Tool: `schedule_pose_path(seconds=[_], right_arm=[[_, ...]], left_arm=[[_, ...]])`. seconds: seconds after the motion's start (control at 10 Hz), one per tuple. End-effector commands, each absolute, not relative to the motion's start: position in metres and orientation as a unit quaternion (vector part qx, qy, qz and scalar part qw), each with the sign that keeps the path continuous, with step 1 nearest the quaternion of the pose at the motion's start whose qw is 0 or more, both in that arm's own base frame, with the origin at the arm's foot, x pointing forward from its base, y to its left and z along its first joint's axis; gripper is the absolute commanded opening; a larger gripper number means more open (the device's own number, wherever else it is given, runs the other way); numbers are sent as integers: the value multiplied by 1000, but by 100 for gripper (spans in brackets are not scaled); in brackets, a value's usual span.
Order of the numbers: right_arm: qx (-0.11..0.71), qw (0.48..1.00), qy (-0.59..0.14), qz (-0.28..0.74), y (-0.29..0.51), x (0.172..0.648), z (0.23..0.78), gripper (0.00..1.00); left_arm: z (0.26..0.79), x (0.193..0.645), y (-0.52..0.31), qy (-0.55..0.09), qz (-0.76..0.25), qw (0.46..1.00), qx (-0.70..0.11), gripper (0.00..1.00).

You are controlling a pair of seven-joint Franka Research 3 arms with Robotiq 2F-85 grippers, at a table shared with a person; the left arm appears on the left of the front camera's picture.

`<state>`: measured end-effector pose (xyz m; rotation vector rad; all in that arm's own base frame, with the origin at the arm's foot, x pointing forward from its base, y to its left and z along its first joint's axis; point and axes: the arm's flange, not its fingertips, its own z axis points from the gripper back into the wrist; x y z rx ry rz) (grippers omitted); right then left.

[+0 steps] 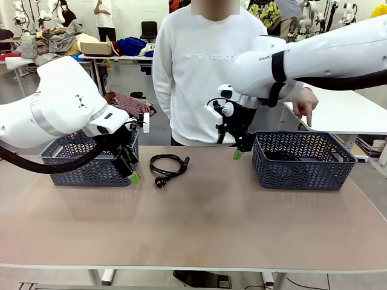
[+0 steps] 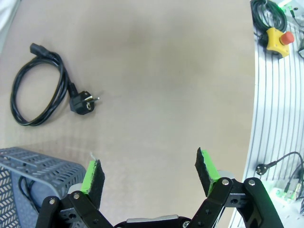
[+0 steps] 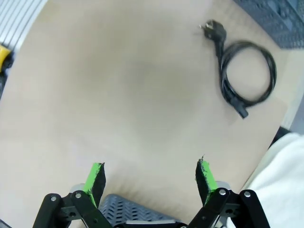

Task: Organize the cables according to human instructions.
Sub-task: Pick up a bundle of cables and place it in the basket indicated by the human.

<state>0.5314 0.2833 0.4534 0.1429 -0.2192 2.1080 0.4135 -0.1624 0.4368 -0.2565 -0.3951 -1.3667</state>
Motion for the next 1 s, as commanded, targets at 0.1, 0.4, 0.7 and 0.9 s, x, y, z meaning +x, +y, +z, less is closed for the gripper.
schedule_pose_path(seconds=[0.1,0.4,0.7,0.9], right_arm=[[59,442,-66,893,293,546,455,100],[63,465,-85,879,291,533,452,100],[63,465,-85,879,291,533,452,100],[65,459,-78,883,293,538,451,100]], left_arm=[[437,413,-161,-186,-619,753,-119,100],[437,413,-161,-186,-619,753,-119,100],[437,413,-161,-186,-619,753,-119,100],[437,413,-161,-186,-619,753,-119,100]])
